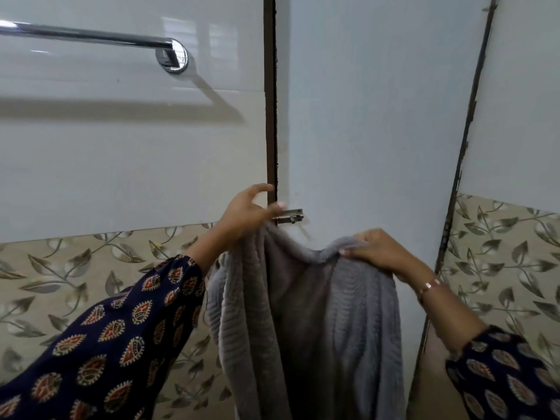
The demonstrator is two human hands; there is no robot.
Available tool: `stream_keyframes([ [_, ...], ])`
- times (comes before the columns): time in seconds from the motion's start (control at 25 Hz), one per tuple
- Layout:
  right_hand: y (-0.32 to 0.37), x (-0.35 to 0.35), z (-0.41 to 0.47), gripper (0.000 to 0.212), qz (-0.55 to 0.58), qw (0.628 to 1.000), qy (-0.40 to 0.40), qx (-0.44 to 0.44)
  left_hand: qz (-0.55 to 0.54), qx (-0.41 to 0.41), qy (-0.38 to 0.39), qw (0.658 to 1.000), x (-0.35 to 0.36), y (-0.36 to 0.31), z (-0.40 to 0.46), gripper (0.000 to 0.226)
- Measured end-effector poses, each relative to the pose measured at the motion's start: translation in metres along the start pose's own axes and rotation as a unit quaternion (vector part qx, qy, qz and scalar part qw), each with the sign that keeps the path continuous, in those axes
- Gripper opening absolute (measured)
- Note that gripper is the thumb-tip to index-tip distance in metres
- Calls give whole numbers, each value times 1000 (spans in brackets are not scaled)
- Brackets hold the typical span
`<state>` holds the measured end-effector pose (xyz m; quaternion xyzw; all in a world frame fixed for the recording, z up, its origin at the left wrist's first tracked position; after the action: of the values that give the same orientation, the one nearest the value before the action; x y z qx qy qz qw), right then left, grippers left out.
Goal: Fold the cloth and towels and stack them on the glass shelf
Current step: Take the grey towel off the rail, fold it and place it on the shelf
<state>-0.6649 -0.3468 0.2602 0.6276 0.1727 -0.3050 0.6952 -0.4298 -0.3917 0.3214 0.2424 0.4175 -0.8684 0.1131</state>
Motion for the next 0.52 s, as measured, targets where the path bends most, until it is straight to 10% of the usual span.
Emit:
stream_keyframes([
  [0.16,87,8,-1,14,-72,986,-5,-151,76,57,200,975,55,-25,-13,35],
  [0.52,-15,8,14,33,39,996,44,70,-36,-14,-5,999,-1,0,2,20],
])
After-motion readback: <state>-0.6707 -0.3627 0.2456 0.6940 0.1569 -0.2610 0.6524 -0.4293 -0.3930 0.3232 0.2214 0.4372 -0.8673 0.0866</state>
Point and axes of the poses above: each hand's wrist, its own z-axis towards the middle knuckle, its own x-axis out of the palm, y = z × x, the point moved 4 cm from there along z, towards the middle knuckle, and after that the axes turned 8 degrees about x, right-handed, at the moved point
